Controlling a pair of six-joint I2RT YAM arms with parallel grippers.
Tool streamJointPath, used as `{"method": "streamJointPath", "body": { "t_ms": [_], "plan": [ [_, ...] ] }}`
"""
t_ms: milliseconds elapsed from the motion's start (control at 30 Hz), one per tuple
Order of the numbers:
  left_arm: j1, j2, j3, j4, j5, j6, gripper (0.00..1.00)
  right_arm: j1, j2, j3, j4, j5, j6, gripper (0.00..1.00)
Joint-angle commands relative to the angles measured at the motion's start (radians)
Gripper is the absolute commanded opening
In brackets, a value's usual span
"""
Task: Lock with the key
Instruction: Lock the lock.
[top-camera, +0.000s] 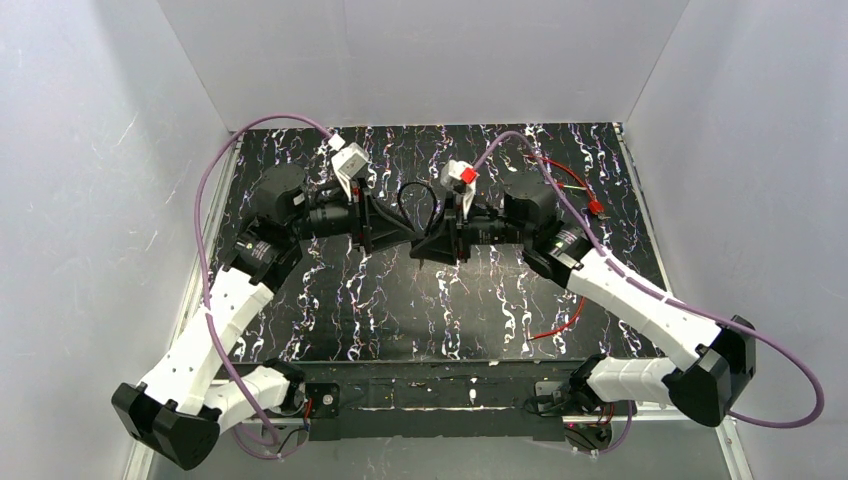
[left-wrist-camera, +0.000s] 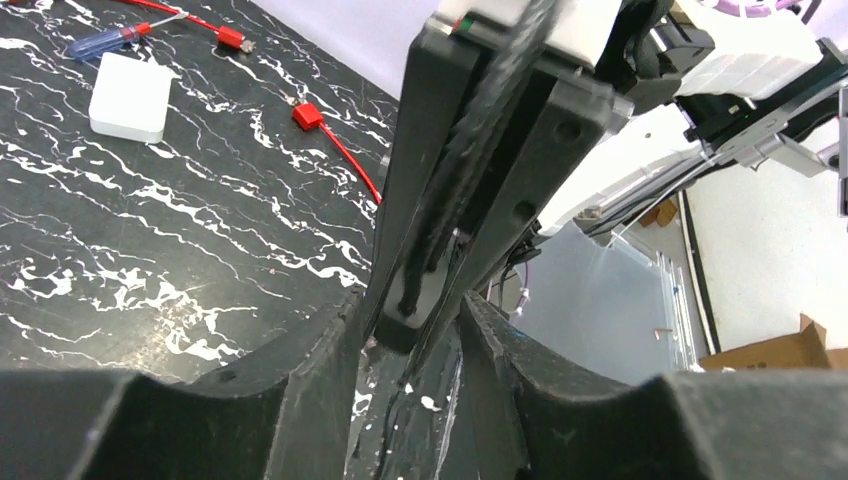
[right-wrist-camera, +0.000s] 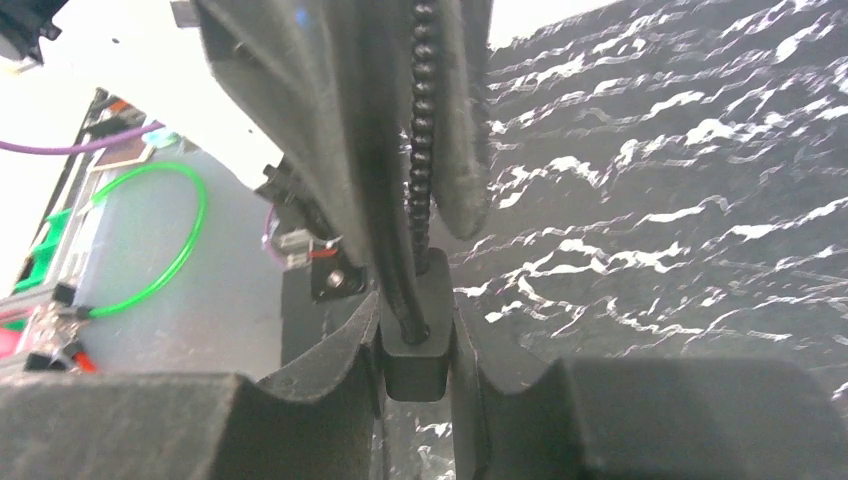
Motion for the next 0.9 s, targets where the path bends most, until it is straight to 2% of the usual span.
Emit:
{"method": "streamJointPath", "body": {
  "t_ms": [0,100,333,600,667,767,867],
  "plan": [
    [0.037,-0.009,0.044,0.096,0.148,-0.056,0.54,-0.007,-0.062,-0.035,0.121,-0.023,0.001,0.01],
    [0.038,-0.005,0.038,0.167,0.171,-0.099,0.6,-0.007,-0.065,-0.056,0.136,-0.05,0.009,0.01],
    [0.031,0.027,0.089,0.17,0.173,-0.092,0.67,-0.006,-0.059,-0.075,0.147,-0.114,0.029,0.01],
    [-0.005,0.075,0.064,0.198,0.133,-0.141,0.63,0.018,-0.03,-0.084,0.186,-0.126,0.038,0.01],
    [-0.005,0.076,0.033,0.271,0.133,-0.193,0.56,0.023,-0.032,-0.093,0.186,-0.126,0.039,0.01],
    [-0.006,0.078,0.011,0.311,0.133,-0.237,0.38,0.024,-0.039,-0.104,0.189,-0.115,0.044,0.02],
    [-0.007,0.07,-0.007,0.323,0.133,-0.254,0.14,0.023,-0.044,-0.101,0.184,-0.103,0.056,0.16]
  ]
}}
